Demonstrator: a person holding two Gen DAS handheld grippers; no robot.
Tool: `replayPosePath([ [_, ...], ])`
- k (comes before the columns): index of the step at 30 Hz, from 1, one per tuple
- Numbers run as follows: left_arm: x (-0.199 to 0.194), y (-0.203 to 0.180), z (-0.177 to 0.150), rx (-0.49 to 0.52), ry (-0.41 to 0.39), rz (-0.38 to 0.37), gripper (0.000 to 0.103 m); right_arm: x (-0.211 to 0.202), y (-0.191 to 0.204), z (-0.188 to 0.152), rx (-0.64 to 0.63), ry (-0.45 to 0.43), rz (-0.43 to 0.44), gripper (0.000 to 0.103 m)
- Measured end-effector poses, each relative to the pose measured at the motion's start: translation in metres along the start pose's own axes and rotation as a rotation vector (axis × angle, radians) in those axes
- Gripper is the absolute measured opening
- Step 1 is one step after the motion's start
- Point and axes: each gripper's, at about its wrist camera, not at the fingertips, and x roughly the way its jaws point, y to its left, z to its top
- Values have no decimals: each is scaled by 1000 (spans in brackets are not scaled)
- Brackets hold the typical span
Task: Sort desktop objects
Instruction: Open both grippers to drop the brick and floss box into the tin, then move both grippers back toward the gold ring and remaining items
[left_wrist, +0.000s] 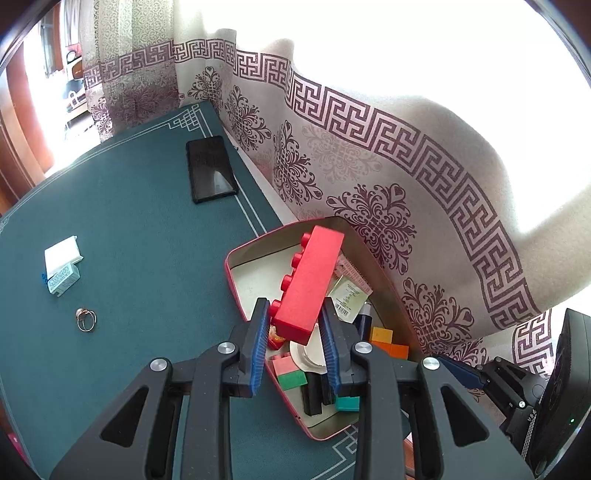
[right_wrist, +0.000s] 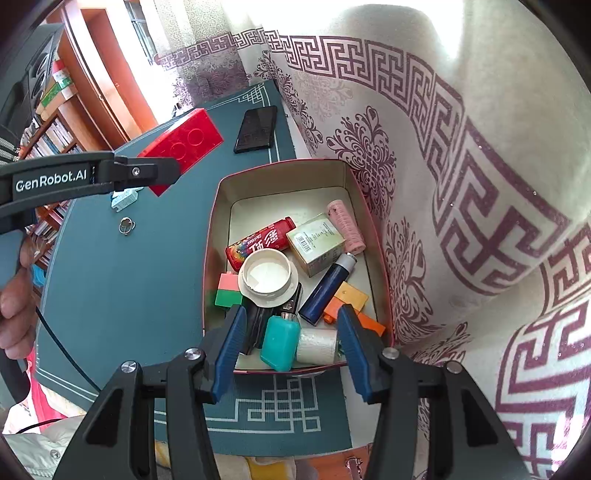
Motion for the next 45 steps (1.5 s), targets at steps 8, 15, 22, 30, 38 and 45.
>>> replayPosePath([
  [8, -2, 10, 0, -10, -3, 13, 47, 3, 2, 4, 17, 2, 0, 56],
  [15, -6, 43, -6, -67, 3, 45, 47, 12, 20, 11, -7, 13, 21, 58],
  [22, -12, 84, -17, -145, 13, 85, 47, 23, 45, 20, -46, 25, 43, 61],
  [30, -22, 138, -30, -233, 16, 126, 47, 40, 80, 29, -97, 52, 76, 62],
  [38, -28, 198, -44, -344, 34, 147, 47, 60, 115, 37, -131, 75, 98, 76],
  [45, -35, 250, -59, -432, 47, 173, 48, 84, 150, 41, -171, 121, 124, 76],
])
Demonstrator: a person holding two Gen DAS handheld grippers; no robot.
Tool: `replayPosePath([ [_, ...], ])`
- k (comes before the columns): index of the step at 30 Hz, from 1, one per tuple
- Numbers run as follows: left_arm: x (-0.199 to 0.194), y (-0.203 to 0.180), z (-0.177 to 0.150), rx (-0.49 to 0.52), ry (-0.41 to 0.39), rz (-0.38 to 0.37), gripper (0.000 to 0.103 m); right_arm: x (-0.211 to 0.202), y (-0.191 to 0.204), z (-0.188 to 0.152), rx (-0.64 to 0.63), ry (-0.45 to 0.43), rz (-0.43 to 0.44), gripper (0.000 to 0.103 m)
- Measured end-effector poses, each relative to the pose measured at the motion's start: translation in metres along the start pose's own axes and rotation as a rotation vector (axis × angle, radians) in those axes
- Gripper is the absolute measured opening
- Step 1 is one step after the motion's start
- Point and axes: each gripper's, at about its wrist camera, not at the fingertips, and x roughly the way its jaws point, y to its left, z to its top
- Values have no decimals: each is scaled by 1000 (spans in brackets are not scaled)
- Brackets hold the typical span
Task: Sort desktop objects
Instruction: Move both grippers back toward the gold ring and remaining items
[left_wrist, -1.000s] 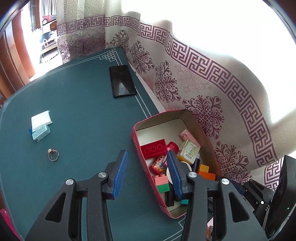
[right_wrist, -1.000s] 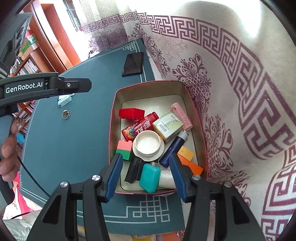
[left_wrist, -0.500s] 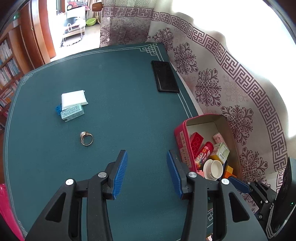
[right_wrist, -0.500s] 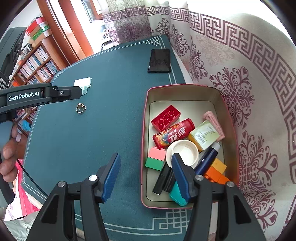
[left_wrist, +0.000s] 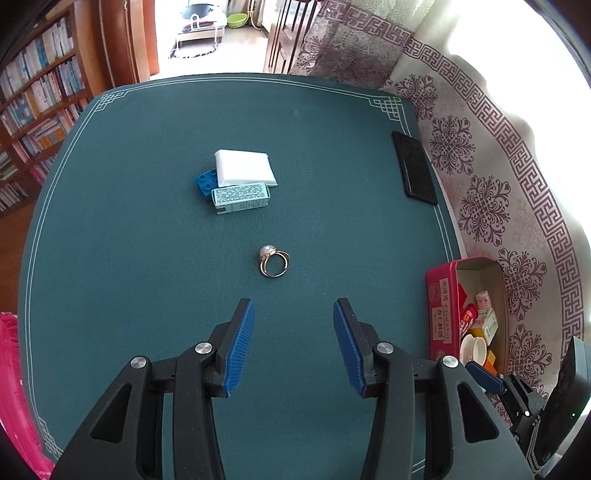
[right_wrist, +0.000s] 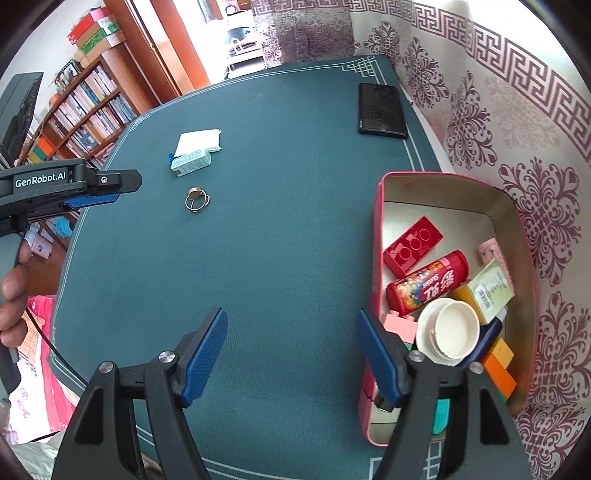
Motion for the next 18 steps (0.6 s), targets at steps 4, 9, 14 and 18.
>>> replayPosePath([
  [4, 3, 25, 4, -28, 4, 7, 50, 14, 19, 6, -27, 20, 8, 76],
  [9, 10, 46, 9, -45, 16, 8, 50, 32, 37, 14, -40, 47, 12, 76],
  [14, 20, 60, 17, -51, 35, 6, 50, 46, 50, 22, -46, 65, 6, 76],
  [18, 28, 68, 23, -48, 45, 4, 50, 56, 57, 28, -38, 76, 0, 76],
])
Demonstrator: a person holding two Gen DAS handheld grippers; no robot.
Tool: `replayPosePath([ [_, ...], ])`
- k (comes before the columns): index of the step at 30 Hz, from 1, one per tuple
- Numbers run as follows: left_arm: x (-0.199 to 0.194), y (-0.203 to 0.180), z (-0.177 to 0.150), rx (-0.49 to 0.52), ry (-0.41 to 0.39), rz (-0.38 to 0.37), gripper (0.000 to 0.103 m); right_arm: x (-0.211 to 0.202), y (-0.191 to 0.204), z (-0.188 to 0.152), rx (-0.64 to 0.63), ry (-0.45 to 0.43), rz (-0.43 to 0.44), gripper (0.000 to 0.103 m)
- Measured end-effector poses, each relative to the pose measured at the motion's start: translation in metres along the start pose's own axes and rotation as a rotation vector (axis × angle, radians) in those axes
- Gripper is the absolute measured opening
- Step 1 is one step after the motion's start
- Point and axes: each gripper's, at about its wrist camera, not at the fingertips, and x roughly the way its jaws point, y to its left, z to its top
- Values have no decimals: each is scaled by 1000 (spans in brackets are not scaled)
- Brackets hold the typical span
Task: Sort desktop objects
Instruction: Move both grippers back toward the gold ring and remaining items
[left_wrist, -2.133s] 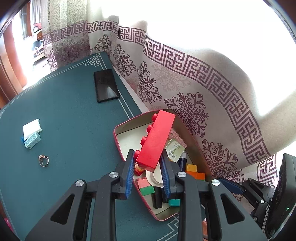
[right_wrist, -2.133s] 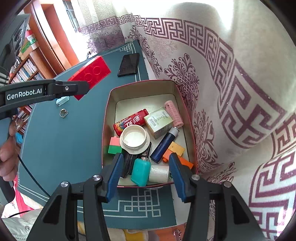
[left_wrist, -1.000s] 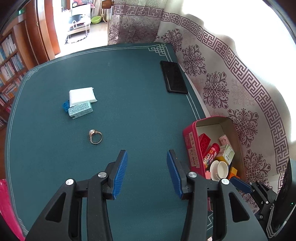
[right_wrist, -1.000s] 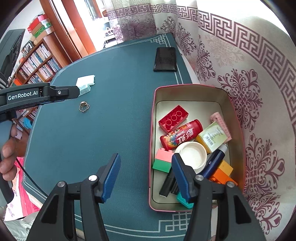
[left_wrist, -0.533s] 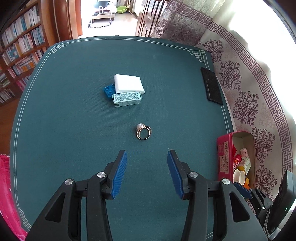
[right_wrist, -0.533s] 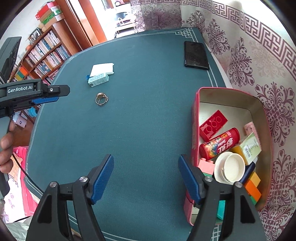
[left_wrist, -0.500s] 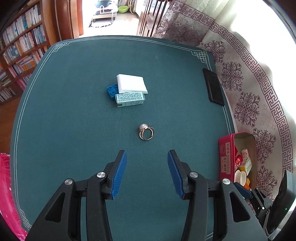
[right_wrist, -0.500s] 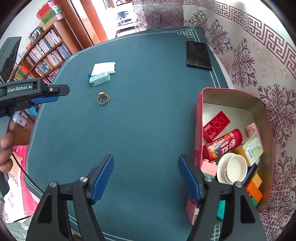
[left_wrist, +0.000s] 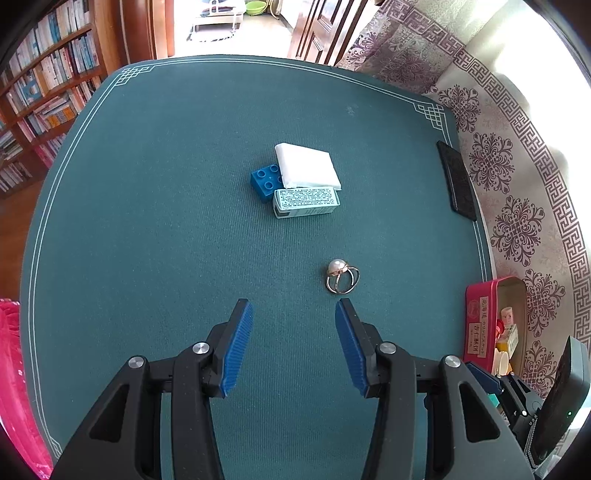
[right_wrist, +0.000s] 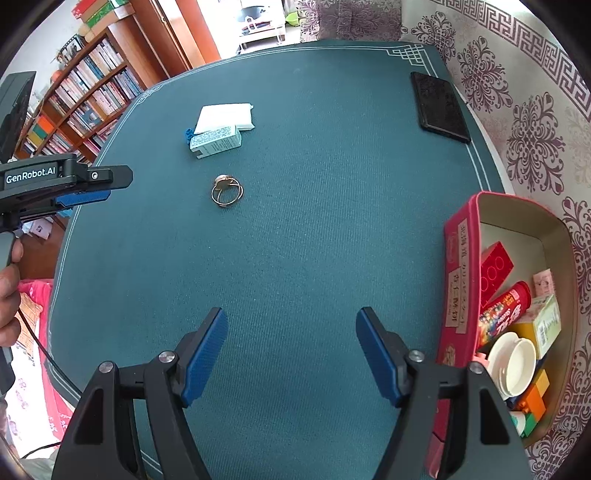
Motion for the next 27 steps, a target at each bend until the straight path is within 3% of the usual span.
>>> replayPosePath([
  [27, 37, 27, 27, 22, 39, 50, 50, 52, 37, 46, -18, 39, 10, 76],
])
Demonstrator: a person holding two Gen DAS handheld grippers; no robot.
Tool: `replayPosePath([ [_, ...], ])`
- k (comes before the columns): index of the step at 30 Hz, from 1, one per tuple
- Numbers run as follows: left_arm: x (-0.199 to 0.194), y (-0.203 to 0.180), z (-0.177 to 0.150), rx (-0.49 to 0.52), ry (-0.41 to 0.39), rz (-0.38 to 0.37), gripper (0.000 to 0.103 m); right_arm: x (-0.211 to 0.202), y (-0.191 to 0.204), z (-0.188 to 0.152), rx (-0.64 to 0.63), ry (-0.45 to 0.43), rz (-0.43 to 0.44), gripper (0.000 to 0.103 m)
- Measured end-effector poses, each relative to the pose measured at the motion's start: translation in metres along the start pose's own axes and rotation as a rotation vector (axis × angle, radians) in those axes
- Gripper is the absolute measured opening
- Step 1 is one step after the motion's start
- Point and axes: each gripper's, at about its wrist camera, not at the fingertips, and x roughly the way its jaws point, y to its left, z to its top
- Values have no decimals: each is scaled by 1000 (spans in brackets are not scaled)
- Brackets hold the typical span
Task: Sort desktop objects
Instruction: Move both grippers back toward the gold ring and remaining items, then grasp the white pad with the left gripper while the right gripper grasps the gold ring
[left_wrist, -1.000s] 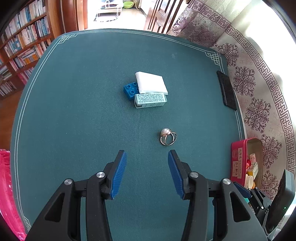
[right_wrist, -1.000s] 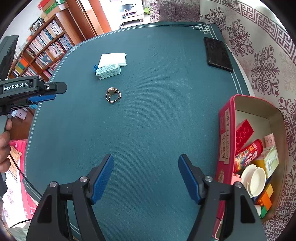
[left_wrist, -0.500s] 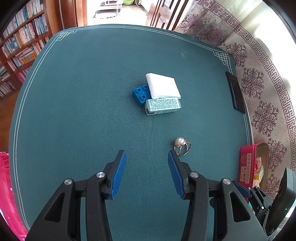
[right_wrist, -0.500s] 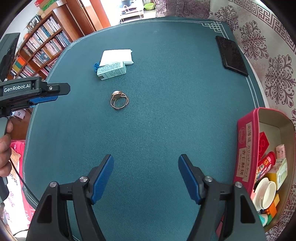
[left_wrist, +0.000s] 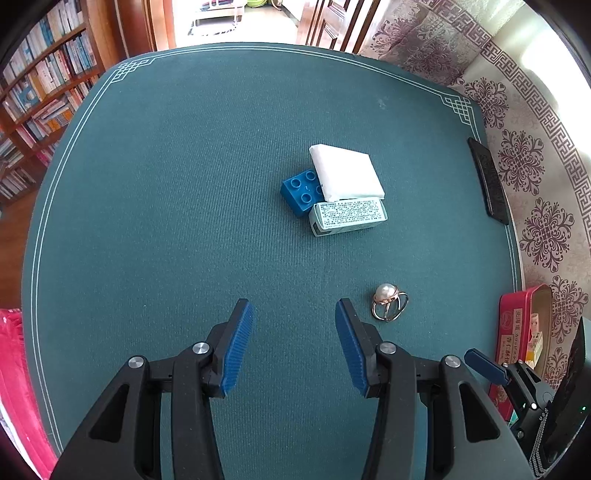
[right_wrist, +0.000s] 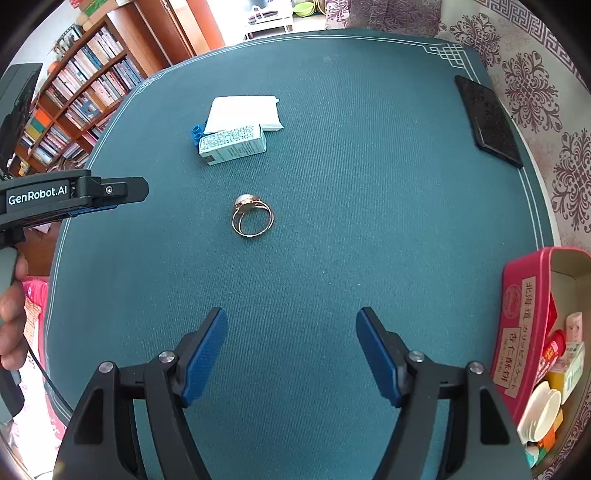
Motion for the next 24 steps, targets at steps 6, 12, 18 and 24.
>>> replayPosePath([
  [6, 9, 4, 7, -2, 10, 7, 50, 9, 4, 10, 1, 0, 2, 79],
  [12, 16, 6, 18, -2, 16, -5, 50, 21, 5, 18, 6, 9, 2, 79],
  [18, 21, 0, 40, 9, 9, -48, 50, 28, 7, 28, 12, 5, 8, 79],
  [24, 26, -14, 65, 56, -17, -58, 50, 32, 5, 32, 25, 5, 10, 79],
])
